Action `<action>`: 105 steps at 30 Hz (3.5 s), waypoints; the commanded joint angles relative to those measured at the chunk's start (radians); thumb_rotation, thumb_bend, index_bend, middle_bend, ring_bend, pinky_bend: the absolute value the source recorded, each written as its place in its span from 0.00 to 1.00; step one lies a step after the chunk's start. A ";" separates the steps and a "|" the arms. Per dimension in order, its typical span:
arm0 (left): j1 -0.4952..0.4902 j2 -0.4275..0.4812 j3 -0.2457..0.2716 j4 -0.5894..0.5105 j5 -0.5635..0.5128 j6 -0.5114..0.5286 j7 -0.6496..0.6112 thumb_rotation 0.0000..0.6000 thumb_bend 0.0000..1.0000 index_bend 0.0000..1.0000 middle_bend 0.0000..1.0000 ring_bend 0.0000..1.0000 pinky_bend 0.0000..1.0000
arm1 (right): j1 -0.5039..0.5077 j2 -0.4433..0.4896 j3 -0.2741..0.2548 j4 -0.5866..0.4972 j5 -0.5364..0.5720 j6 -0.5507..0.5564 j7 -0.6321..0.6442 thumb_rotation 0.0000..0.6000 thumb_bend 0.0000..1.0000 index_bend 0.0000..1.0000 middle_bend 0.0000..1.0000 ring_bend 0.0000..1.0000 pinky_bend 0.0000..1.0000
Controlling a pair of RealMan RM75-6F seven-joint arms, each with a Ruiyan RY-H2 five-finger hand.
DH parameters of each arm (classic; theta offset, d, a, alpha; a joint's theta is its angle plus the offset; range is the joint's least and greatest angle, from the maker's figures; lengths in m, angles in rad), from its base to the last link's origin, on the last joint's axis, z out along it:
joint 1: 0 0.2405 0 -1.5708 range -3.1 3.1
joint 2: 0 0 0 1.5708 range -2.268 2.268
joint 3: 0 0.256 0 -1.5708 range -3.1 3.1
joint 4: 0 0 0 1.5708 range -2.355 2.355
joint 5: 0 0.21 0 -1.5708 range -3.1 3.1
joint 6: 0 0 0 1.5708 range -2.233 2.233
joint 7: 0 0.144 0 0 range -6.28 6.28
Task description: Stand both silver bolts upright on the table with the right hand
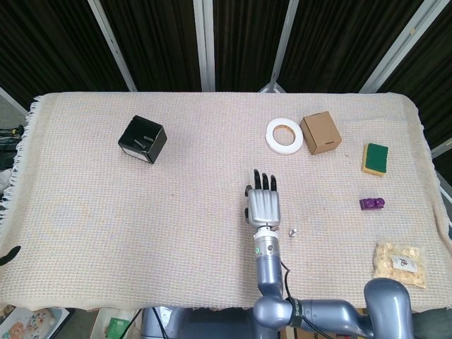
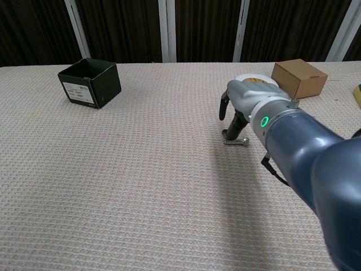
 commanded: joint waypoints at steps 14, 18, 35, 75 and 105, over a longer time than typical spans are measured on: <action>0.003 0.002 0.001 0.002 0.005 0.005 -0.010 1.00 0.15 0.17 0.10 0.00 0.05 | 0.021 -0.040 -0.028 0.106 0.026 -0.022 -0.023 1.00 0.37 0.42 0.00 0.00 0.00; 0.001 0.003 0.000 0.003 0.004 0.002 -0.012 1.00 0.15 0.17 0.10 0.00 0.05 | 0.023 -0.055 -0.027 0.150 0.034 -0.043 -0.012 1.00 0.37 0.45 0.00 0.00 0.00; -0.002 0.003 -0.004 0.003 -0.006 -0.003 -0.012 1.00 0.15 0.17 0.10 0.00 0.05 | 0.039 -0.083 -0.002 0.225 0.042 -0.091 0.010 1.00 0.37 0.50 0.00 0.00 0.00; -0.003 -0.002 -0.007 0.001 -0.011 -0.001 0.002 1.00 0.15 0.17 0.11 0.00 0.05 | 0.037 -0.064 0.011 0.248 0.083 -0.124 0.013 1.00 0.38 0.53 0.00 0.00 0.00; -0.004 -0.001 -0.008 0.002 -0.012 -0.002 0.000 1.00 0.15 0.17 0.11 0.00 0.05 | 0.037 -0.063 0.020 0.243 0.081 -0.134 0.049 1.00 0.37 0.60 0.00 0.00 0.00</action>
